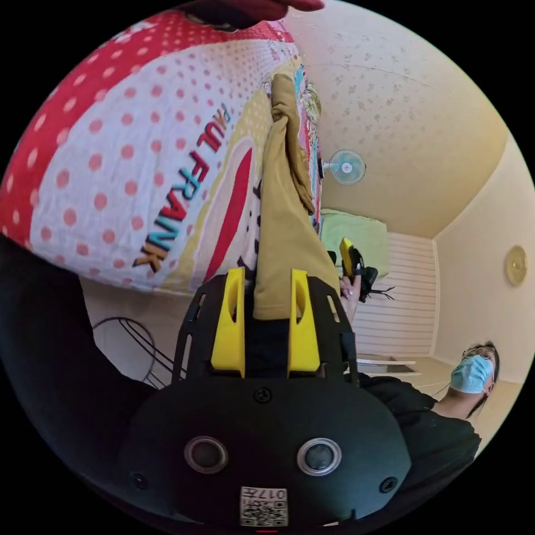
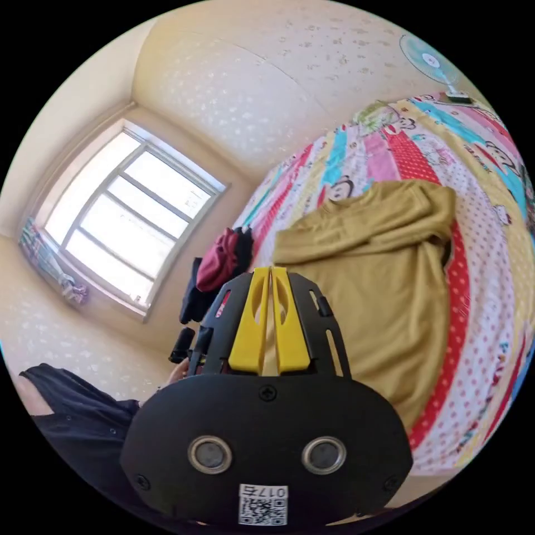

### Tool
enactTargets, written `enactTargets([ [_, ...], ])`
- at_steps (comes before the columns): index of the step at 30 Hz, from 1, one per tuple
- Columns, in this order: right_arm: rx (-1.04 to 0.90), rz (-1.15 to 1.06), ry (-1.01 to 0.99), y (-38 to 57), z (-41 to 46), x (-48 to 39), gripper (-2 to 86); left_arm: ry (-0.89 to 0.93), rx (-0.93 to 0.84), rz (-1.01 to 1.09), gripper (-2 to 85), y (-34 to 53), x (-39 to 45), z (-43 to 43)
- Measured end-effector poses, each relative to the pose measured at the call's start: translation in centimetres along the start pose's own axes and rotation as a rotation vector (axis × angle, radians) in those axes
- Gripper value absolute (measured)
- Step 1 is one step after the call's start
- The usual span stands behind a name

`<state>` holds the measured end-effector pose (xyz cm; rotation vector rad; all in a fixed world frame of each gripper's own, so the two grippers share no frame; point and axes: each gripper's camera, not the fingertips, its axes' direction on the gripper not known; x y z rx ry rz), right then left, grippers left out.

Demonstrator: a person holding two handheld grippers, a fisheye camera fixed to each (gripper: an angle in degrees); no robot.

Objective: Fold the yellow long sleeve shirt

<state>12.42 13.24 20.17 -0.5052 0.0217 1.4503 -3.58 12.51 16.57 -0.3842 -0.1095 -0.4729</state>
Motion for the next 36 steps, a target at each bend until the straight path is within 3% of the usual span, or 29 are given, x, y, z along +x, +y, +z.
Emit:
enactTargets([
  [5,-0.016,0.404,0.009,10.1,-7.1,10.3,9.1,0.197,0.034,-0.074,13.9,0.7,-2.1,1.0],
  [7,-0.053,0.525,-0.069,14.3,-7.8,13.0,12.6,0.108,0.029,-0.057,13.8,0.8,-1.7,1.0],
  [10,0.051,0.551,-0.238,17.6,-7.9,13.0,13.8,0.043,0.082,0.010,16.1,0.8,-0.5,0.5],
  [14,-0.037,0.513,-0.289,17.3,-4.8,11.1,14.0,0.057,0.090,-0.022,15.1,-0.4,-1.0,-0.2],
  [16,-0.066,0.538,-0.213,17.0,-4.3,9.9,11.8,0.085,0.088,-0.043,13.7,-0.3,-1.4,-0.6],
  [20,-0.125,0.508,-0.189,16.1,-5.1,7.4,6.1,0.342,0.072,-0.012,4.2,0.0,-0.9,-1.0],
  [22,-0.136,0.462,-0.173,15.6,-7.2,5.3,4.3,0.333,0.123,0.013,3.8,0.3,0.4,-2.8],
  [27,0.135,0.357,-0.490,15.9,-16.3,2.1,3.0,0.464,0.193,0.123,3.7,0.2,5.0,-8.9],
  [32,0.144,0.185,-0.470,14.9,-22.8,-3.8,2.8,0.346,0.150,0.310,3.7,-0.4,13.3,-13.4],
  [36,0.226,0.080,-0.618,16.6,-26.7,-7.6,2.8,0.319,0.168,0.409,3.6,2.2,17.2,-16.0],
])
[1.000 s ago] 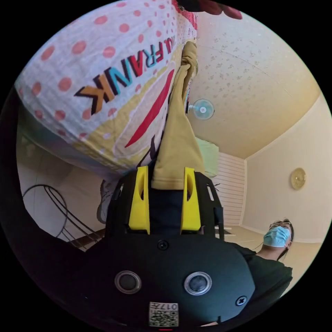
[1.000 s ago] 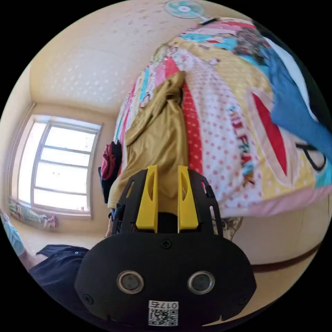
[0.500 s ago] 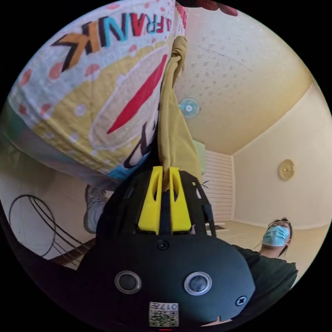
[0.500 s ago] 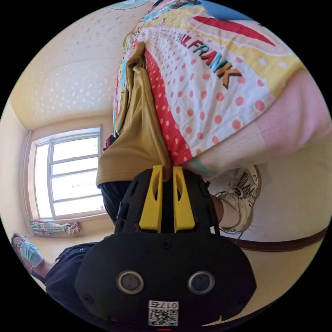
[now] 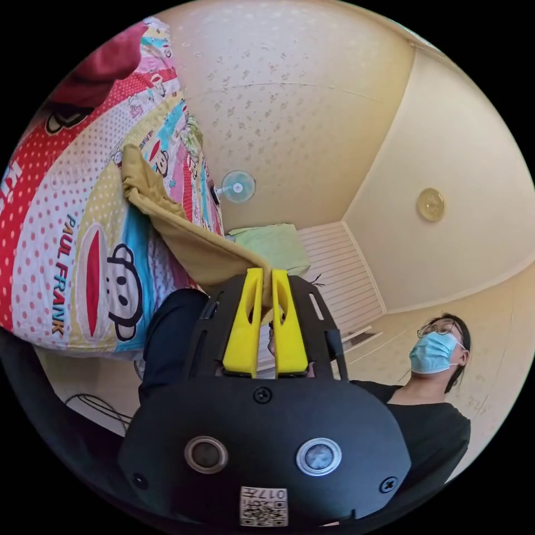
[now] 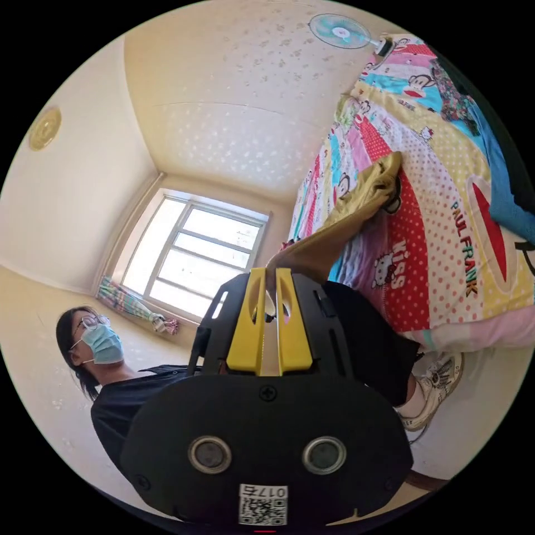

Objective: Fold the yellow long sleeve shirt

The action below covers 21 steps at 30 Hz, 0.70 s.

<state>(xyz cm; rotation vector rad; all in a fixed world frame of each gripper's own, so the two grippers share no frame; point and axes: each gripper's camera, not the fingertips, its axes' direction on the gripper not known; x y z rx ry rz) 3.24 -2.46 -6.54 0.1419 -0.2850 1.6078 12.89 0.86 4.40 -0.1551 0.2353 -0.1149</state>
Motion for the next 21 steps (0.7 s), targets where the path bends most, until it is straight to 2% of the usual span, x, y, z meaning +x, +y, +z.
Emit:
enactTargets([
  [3,0.019,-0.025,-0.016,2.2,-1.5,-1.9,2.7,-0.067,0.008,0.005,3.6,2.3,1.7,-1.7],
  [5,0.031,0.022,0.020,3.5,-2.2,-1.2,2.8,-0.101,0.014,-0.065,3.7,4.0,0.3,-2.2],
  [7,0.048,0.098,0.025,4.1,-2.2,1.1,2.8,-0.058,0.018,-0.120,3.7,4.0,-1.6,-1.7],
  [9,0.076,0.120,-0.058,3.1,-1.6,2.7,2.7,0.012,0.034,-0.151,3.7,2.6,-3.2,-0.8],
  [11,0.098,0.110,-0.118,0.5,-0.4,3.8,2.7,-0.034,-0.019,-0.129,3.6,-1.6,-4.8,1.1],
  [14,0.090,0.135,-0.103,-5.8,2.6,5.9,2.8,-0.102,0.007,-0.123,3.6,-7.3,-6.1,3.4],
  [18,0.119,0.204,0.114,-15.0,8.5,11.0,3.3,-0.215,0.004,-0.136,3.7,-15.5,-8.5,7.4],
  [21,0.150,0.243,0.173,-19.9,12.9,16.6,4.4,-0.300,-0.005,-0.150,5.0,-21.5,-12.7,10.6],
])
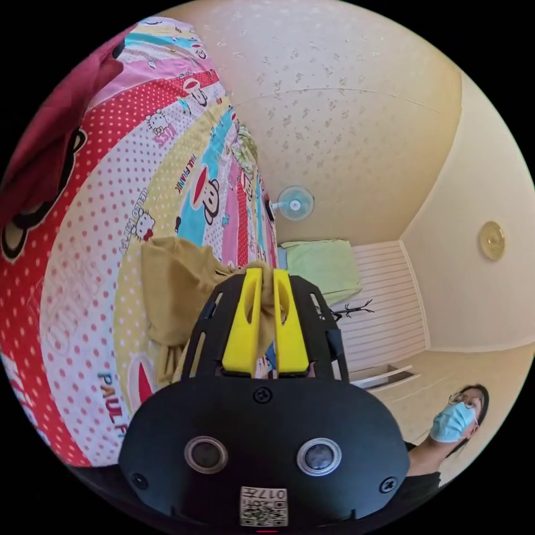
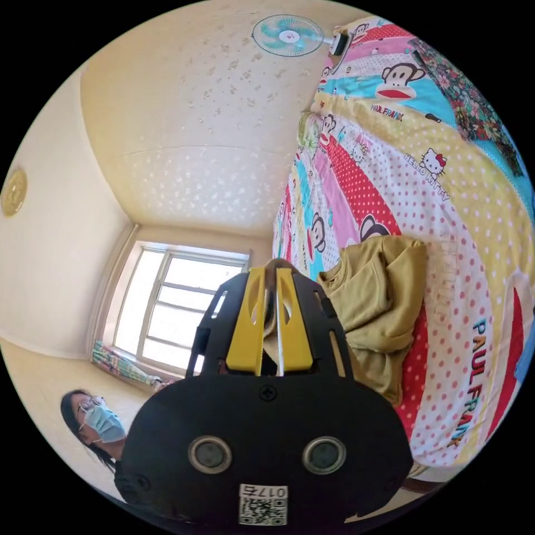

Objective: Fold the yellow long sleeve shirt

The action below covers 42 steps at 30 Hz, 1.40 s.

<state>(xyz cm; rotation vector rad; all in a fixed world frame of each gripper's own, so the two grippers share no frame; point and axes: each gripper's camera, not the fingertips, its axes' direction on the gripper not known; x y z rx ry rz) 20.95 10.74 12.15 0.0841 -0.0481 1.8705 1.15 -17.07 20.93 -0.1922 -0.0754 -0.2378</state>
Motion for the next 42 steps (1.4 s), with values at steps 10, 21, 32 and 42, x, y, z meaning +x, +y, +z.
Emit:
enactTargets([
  [10,-0.115,-0.210,0.608,7.7,7.1,3.3,11.5,-0.222,-0.009,-0.018,16.4,4.8,-7.3,0.8],
  [21,-0.173,-0.282,0.576,16.2,6.0,4.5,3.9,-0.210,-0.198,-0.045,4.0,11.9,-8.1,3.7],
  [32,0.004,-0.198,0.624,21.4,3.0,7.9,1.8,-0.098,-0.026,-0.207,12.8,16.8,-12.2,1.7],
  [42,-0.148,-0.477,0.971,22.0,17.9,6.1,0.6,-0.060,-0.013,-0.141,6.4,14.6,-8.7,5.6],
])
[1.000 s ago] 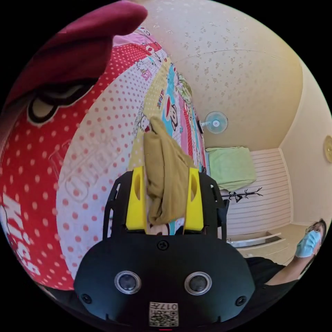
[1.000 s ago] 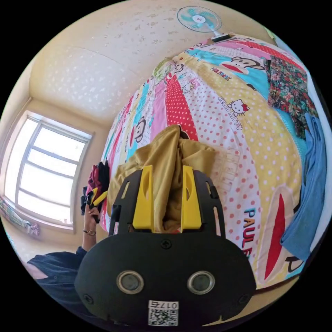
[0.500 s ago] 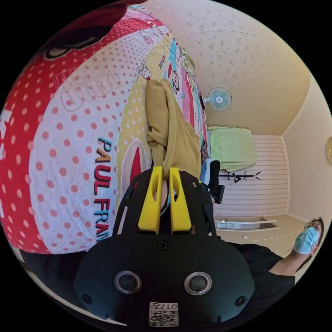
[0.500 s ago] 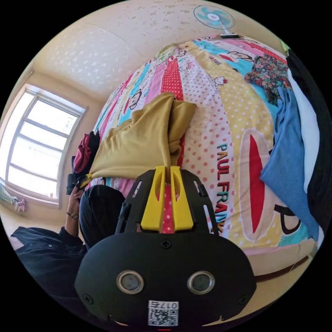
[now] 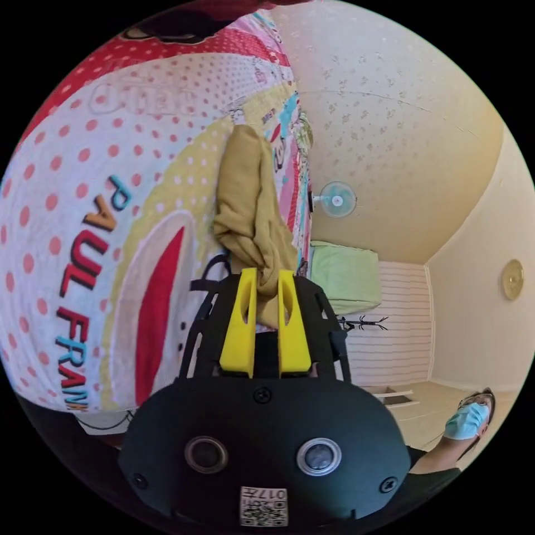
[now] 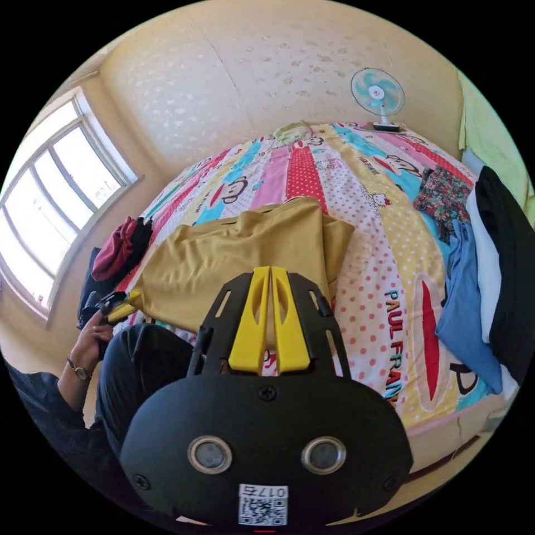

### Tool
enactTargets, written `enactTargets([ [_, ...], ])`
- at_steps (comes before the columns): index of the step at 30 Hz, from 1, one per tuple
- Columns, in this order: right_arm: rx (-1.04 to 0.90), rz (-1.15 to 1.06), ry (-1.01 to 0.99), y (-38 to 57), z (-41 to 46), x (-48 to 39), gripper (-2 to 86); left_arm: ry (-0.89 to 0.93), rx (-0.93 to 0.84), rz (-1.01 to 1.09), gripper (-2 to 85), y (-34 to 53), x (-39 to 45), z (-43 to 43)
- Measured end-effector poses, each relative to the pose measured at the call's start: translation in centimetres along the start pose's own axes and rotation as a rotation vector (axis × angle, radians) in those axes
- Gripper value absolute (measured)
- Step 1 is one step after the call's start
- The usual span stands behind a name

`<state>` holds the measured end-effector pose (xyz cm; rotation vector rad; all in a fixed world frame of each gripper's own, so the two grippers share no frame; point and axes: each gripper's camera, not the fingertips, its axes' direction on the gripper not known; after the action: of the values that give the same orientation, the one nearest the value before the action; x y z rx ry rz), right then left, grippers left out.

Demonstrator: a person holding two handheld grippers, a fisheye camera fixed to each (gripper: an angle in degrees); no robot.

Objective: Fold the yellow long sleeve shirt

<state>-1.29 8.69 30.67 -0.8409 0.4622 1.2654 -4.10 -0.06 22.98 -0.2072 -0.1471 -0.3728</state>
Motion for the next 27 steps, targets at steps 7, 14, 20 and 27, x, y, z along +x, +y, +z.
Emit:
enactTargets([
  [7,0.000,0.150,-0.111,2.3,-1.5,4.1,0.3,-0.175,-0.213,0.439,6.4,-0.1,16.0,10.4],
  [14,0.030,0.307,-0.300,7.7,-6.0,10.5,0.7,-0.224,-0.496,0.652,5.7,6.5,18.8,23.8],
  [20,0.102,0.398,-0.460,11.9,-10.3,15.3,2.1,0.016,-0.586,0.583,8.6,7.0,15.9,24.0],
  [27,0.142,0.542,-0.723,13.9,-11.7,20.4,11.4,-0.268,-0.294,0.397,14.3,0.5,12.9,14.4],
])
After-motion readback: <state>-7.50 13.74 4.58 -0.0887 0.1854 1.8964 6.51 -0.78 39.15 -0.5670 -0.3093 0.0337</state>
